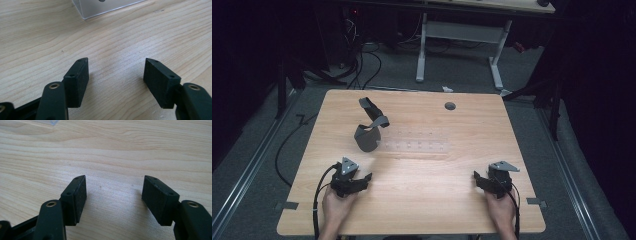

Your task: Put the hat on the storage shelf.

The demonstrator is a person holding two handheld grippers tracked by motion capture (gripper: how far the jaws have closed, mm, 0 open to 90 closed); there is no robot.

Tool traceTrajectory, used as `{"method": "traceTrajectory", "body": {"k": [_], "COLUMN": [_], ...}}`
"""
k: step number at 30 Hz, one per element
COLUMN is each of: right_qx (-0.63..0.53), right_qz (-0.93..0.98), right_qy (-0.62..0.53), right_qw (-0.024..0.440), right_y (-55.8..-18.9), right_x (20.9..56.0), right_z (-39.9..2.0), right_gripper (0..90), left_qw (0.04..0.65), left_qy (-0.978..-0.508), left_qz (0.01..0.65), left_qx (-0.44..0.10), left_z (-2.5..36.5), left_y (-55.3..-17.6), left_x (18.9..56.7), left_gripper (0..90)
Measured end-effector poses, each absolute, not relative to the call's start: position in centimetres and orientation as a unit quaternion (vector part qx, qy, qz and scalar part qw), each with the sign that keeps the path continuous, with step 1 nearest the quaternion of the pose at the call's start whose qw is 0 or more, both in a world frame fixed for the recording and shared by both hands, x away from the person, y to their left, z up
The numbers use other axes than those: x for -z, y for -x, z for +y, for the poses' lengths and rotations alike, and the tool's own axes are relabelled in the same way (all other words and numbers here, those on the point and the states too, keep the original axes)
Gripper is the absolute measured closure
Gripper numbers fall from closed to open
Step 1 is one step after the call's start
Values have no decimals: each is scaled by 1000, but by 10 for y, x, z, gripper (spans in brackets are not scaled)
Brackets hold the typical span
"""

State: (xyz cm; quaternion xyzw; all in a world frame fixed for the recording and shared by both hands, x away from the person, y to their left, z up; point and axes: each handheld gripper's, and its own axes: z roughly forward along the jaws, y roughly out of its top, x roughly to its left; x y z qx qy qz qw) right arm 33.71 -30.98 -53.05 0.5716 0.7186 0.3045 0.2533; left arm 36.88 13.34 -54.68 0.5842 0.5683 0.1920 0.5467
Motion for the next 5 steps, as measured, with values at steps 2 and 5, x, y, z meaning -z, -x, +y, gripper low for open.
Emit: {"method": "traceTrajectory", "body": {"k": [2,5], "right_qx": [-304,-304], "right_qz": [718,717], "right_qy": [-572,-573], "right_qw": [255,256], "right_y": [-337,-337], "right_x": [531,531], "right_z": [-309,-309], "right_gripper": [355,353], "left_qw": [547,546], "left_qy": [-585,-586], "left_qz": [568,568], "left_qx": [-191,-190], "left_z": [133,133], "left_y": [-368,-368], "left_x": [547,547], "left_gripper": [360,346]}}
